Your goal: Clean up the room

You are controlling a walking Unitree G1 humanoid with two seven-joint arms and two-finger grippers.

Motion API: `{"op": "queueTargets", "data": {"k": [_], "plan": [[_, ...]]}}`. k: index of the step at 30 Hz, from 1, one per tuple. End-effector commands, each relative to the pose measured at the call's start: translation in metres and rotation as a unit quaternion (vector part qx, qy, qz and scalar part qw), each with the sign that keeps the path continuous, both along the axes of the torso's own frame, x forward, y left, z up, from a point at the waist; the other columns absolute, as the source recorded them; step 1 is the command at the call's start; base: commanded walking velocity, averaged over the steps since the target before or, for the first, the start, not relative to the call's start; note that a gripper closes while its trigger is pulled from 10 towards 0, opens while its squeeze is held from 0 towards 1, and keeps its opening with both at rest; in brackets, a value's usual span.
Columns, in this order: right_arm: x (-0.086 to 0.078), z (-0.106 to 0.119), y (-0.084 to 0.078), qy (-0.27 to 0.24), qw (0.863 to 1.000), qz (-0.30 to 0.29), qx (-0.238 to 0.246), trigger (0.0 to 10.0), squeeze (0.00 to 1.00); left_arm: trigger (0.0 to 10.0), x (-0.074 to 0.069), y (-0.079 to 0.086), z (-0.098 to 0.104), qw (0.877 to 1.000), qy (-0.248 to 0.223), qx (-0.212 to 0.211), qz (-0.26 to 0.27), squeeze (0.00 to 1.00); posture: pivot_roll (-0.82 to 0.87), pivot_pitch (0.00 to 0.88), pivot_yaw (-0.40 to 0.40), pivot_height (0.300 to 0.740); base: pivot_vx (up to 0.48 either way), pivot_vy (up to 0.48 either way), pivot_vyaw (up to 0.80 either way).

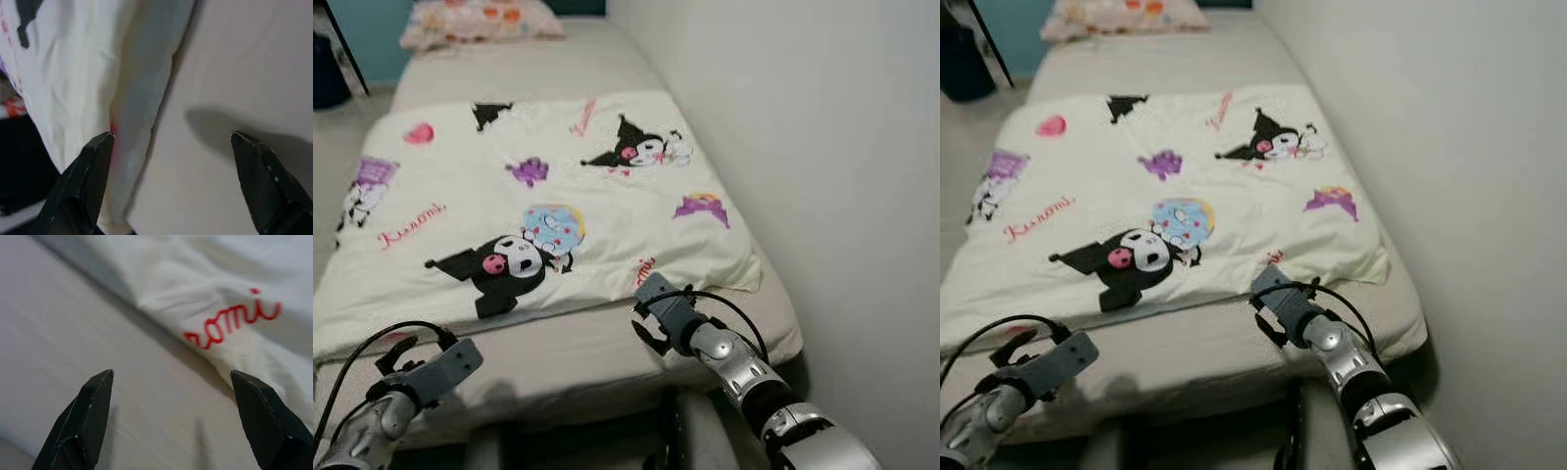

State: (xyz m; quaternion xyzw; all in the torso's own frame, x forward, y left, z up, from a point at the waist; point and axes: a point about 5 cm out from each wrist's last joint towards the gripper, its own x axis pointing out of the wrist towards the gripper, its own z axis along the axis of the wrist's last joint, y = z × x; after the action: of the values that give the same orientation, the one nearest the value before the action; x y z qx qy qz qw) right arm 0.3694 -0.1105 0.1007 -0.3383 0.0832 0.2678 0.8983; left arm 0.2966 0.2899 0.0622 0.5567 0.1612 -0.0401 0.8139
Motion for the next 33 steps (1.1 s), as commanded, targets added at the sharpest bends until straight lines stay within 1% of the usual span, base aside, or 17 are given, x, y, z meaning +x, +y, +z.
{"op": "queueTargets", "data": {"k": [1,2,4,5,6,9,11,14,16,17,18,20,24,26,28,29,33], "plan": [[-0.002,-0.004,-0.004,0.0,1.0,0.004,-0.027,10.0,0.73,10.0,-0.008,0.011,-0.005,0.999,0.019,0.033,0.005,0.89,-0.04,0.406,-0.095,0.564,0.0,0.0,0.0],[0.0,-0.002,-0.004,-0.013,0.998,0.01,-0.053,10.0,0.0,10.0,-0.006,0.015,-0.002,0.998,0.014,0.056,0.006,0.0,-0.04,0.423,-0.095,0.564,0.0,0.0,0.0],[0.004,0.003,-0.003,-0.046,0.994,0.018,-0.097,10.0,0.0,10.0,-0.003,0.026,0.009,0.994,-0.014,0.103,0.016,0.0,-0.03,0.446,-0.098,0.564,0.0,0.0,0.0],[0.004,0.003,-0.003,-0.046,0.994,0.018,-0.097,10.0,0.0,10.0,-0.003,0.026,0.009,0.994,-0.014,0.103,0.016,0.0,-0.03,0.446,-0.098,0.564,0.0,0.0,0.0],[0.006,0.008,-0.002,-0.077,0.989,0.021,-0.128,10.0,0.0,10.0,0.0,0.033,0.02,0.99,-0.049,0.132,0.024,0.0,-0.03,0.458,-0.098,0.564,0.0,0.0,0.0],[0.007,0.009,-0.001,-0.087,0.987,0.021,-0.136,10.0,0.0,10.0,0.001,0.034,0.024,0.988,-0.063,0.139,0.026,0.0,-0.03,0.459,-0.098,0.564,0.0,0.0,0.0],[0.009,0.014,-0.001,-0.115,0.982,0.017,-0.15,10.0,0.0,10.0,0.003,0.037,0.035,0.983,-0.103,0.152,0.027,0.0,-0.02,0.467,-0.096,0.564,0.0,0.0,0.0],[0.01,0.017,-0.001,-0.131,0.979,0.017,-0.158,10.0,0.0,10.0,0.004,0.037,0.039,0.979,-0.122,0.161,0.026,0.0,-0.02,0.468,-0.095,0.564,0.0,0.0,0.0],[0.011,0.02,0.001,-0.159,0.971,0.019,-0.177,10.0,0.0,10.0,0.005,0.039,0.043,0.974,-0.14,0.177,0.025,0.0,-0.01,0.474,-0.09,0.564,0.0,0.0,0.0],[0.011,0.02,0.001,-0.159,0.971,0.019,-0.177,10.0,0.0,10.0,0.005,0.039,0.043,0.974,-0.14,0.177,0.025,0.0,-0.01,0.474,-0.09,0.564,0.0,0.0,0.0],[0.012,0.023,0.002,-0.183,0.964,0.02,-0.194,10.0,0.0,10.0,0.005,0.043,0.042,0.971,-0.133,0.195,0.029,0.0,0.0,0.478,-0.088,0.564,0.0,0.0,0.0],[0.014,0.027,0.003,-0.203,0.957,0.022,-0.207,10.0,0.0,10.0,0.005,0.046,0.041,0.969,-0.126,0.211,0.033,0.0,0.0,0.483,-0.087,0.564,0.0,0.0,0.0],[0.016,0.032,0.005,-0.222,0.95,0.022,-0.217,10.0,0.0,10.0,0.006,0.051,0.043,0.966,-0.118,0.226,0.038,0.0,-0.01,0.49,-0.088,0.564,0.0,0.0,0.0],[0.016,0.033,0.006,-0.227,0.948,0.022,-0.22,10.0,0.0,10.0,0.007,0.052,0.043,0.966,-0.117,0.229,0.039,0.0,-0.01,0.49,-0.088,0.564,0.0,0.0,0.0],[0.017,0.035,0.007,-0.226,0.949,0.025,-0.22,10.0,0.0,10.0,0.008,0.052,0.042,0.969,-0.103,0.222,0.041,0.0,-0.01,0.494,-0.088,0.564,0.0,0.0,0.0],[0.017,0.035,0.009,-0.221,0.949,0.033,-0.221,10.0,0.0,10.0,0.009,0.05,0.038,0.973,-0.082,0.213,0.037,0.0,-0.01,0.498,-0.087,0.564,0.0,0.0,0.0],[0.017,0.034,0.011,-0.21,0.952,0.042,-0.218,10.0,0.0,10.0,0.009,0.048,0.035,0.975,-0.068,0.206,0.037,0.0,0.0,0.503,-0.086,0.564,0.0,0.0,0.0]]}}
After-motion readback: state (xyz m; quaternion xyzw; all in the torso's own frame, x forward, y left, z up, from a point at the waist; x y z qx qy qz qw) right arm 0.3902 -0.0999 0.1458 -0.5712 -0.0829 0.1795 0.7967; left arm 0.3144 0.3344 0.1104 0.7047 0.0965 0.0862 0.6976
